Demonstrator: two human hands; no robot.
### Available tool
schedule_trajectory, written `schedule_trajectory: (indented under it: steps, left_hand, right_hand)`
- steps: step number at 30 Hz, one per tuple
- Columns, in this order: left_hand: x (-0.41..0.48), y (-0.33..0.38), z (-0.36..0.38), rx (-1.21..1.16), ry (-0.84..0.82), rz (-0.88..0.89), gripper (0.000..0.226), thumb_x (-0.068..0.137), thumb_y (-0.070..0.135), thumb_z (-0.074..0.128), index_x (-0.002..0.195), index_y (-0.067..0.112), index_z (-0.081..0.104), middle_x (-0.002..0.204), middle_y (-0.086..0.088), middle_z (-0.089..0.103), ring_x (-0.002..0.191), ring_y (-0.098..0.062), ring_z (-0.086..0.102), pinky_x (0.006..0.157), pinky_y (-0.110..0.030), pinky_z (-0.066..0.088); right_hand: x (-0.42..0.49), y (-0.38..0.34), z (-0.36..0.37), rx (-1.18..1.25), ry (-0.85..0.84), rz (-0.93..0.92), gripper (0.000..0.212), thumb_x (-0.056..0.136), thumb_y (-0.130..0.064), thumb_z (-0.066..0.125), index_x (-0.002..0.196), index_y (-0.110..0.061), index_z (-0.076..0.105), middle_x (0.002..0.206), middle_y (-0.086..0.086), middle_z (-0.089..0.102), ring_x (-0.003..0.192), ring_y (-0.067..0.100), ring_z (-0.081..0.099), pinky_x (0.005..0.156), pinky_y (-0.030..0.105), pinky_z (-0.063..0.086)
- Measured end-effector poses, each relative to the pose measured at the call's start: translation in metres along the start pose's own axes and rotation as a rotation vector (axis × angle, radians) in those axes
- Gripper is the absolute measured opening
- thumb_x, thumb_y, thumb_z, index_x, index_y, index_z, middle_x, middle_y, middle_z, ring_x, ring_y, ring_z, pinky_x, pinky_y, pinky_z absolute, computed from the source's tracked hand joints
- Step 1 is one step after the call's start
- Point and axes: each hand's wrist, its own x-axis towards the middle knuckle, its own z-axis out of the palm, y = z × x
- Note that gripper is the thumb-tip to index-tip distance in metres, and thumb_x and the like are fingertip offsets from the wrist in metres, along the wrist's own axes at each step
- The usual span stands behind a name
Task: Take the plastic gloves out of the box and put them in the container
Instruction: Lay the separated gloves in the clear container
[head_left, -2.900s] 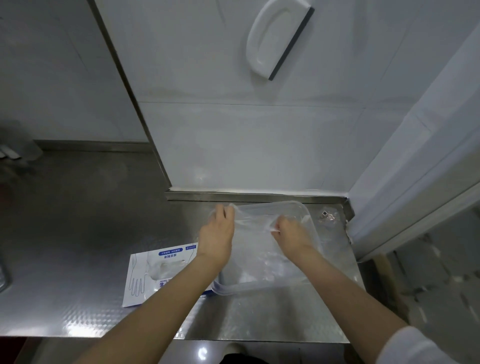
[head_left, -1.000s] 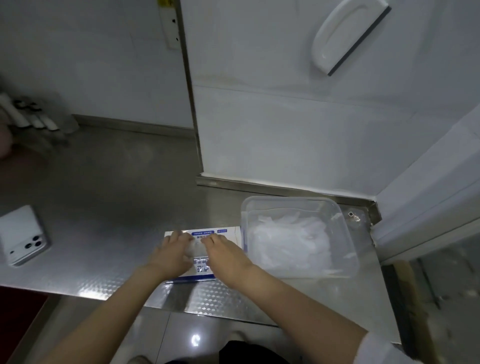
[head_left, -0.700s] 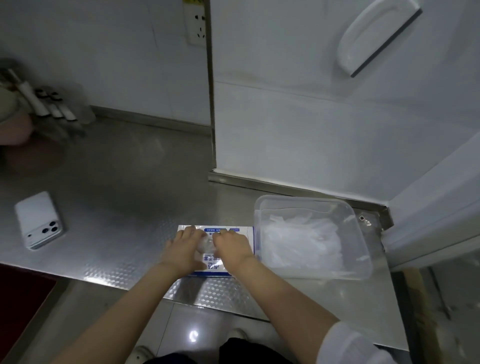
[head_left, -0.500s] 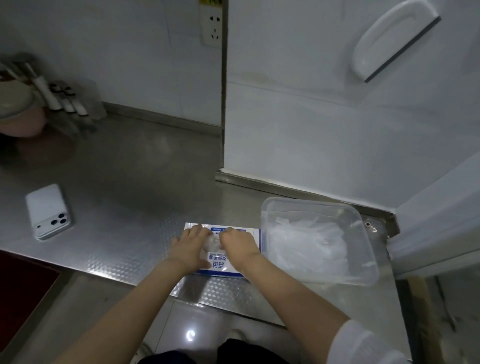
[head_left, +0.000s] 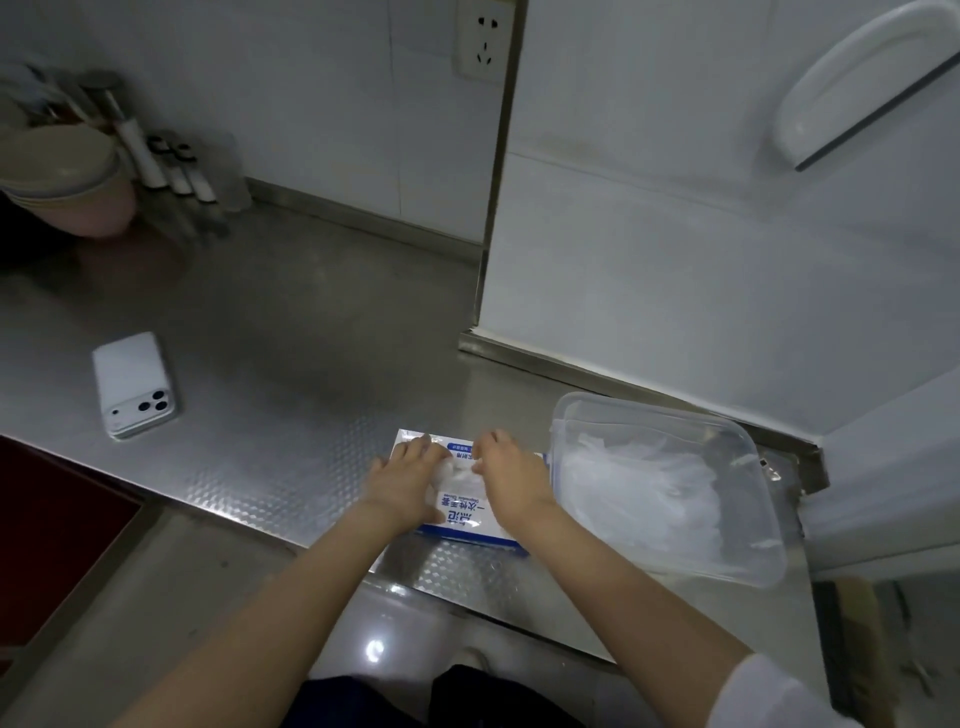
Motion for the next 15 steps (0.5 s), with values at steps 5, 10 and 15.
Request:
schedule_trajectory:
  steps: [5,10,15]
  left_hand:
    - [0.001,0.0,0.001,-0.014,0.013,0.0,0.08,0.075,0.036,0.074,0.141,0.028,0.028,0.151,0.004,0.02,0.139,-0.018,0.019,0.11,-0.04,0.023]
    - [0.001,0.002,0.0,-0.007,0.018,-0.006,0.079,0.075,0.036,0.074,0.14,0.028,0.029,0.15,0.004,0.022,0.138,-0.017,0.021,0.109,-0.039,0.023]
    - [0.001,0.002,0.0,0.008,0.015,-0.008,0.081,0.076,0.035,0.074,0.141,0.027,0.026,0.151,0.003,0.021,0.139,-0.019,0.02,0.111,-0.04,0.022]
  right_hand:
    - [-0.002,0.002,0.004,-0.159,-0.077,-0.143,0.041,0.093,-0.026,0.056,0.128,-0.008,0.047,0.13,0.011,0.047,0.121,0.025,0.043,0.096,0.034,0.037]
    - [0.005,-0.002,0.002,-0.293,-0.089,-0.191,0.031,0.093,-0.017,0.057,0.123,-0.007,0.054,0.124,0.011,0.053,0.116,0.026,0.048,0.092,0.035,0.04]
    - [0.002,-0.003,0.001,-0.283,-0.082,-0.288,0.027,0.092,-0.006,0.052,0.12,-0.004,0.053,0.121,0.012,0.055,0.111,0.027,0.052,0.087,0.036,0.043]
